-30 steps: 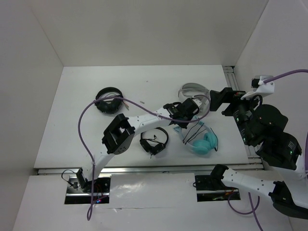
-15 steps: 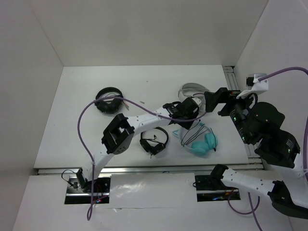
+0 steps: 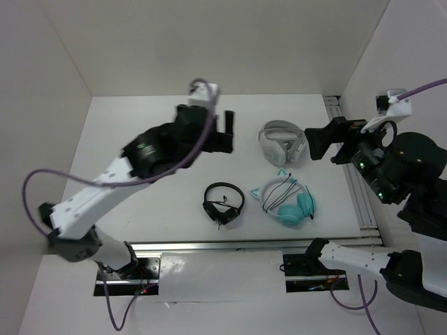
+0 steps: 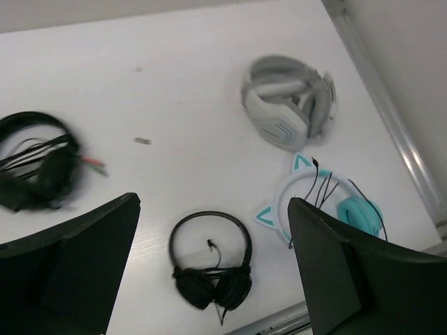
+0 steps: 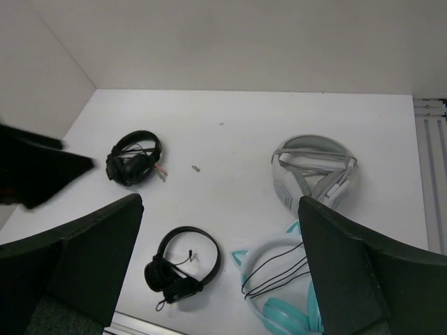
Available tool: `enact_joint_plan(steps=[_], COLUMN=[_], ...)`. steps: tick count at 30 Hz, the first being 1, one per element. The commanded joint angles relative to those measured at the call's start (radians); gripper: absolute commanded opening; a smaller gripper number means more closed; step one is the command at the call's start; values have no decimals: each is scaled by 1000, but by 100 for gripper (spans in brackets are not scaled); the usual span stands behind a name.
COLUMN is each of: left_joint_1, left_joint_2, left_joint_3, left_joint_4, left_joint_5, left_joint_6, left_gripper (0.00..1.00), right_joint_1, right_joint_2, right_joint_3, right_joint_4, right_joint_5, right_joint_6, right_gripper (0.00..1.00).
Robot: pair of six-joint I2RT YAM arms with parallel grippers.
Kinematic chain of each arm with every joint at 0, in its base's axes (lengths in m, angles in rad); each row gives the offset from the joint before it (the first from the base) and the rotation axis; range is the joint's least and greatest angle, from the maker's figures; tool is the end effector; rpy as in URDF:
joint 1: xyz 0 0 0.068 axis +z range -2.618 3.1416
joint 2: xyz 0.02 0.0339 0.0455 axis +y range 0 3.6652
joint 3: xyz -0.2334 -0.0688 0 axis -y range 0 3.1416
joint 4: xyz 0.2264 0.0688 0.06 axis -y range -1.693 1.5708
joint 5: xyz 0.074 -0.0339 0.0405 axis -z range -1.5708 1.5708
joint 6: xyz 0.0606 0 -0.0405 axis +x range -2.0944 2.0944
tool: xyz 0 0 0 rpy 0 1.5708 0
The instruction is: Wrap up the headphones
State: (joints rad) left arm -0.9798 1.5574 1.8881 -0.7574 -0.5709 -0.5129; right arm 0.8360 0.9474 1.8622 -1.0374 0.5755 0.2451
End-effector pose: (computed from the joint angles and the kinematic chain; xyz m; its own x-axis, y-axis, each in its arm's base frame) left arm 0.2085 -0.2519 0.4254 -0.4093 -0.1311 -0.9029 0.2568 0.9331 -0.2518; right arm 0.0903 0.0507 0.5037 -0.1427 0.1457 -0.9790 -0.2326 0.9565 0.1763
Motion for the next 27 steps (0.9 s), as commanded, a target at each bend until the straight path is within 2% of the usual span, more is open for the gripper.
enact_joint_plan(steps=[1,6,10,15,27], left_joint_1=[-7,-16,-4,18,29], left_joint_2=[-239,-653,-848,-950,-950], left_joint_3=[-79,-161,-176,-224,-265], left_joint_4=[-242,-354,-427,-453,-504], left_joint_5=[-234,-323,-305,-268,-250], left_joint_6=[-104,-179,-217,-205,-214], left_gripper=[100,100,100,100,100], right_joint_1=[-15,-24,-43,-43,-43], right_joint_2=[-15,-88,-147,-219,-271], right_joint_3=[100,209,232,169,137], right_joint_4=[-136,-185,-211,-233,-276], right_joint_5=[-12,-22,-22,-12,-8], right_joint_6=[16,42,42,66,88], right_gripper=[100,100,100,100,100])
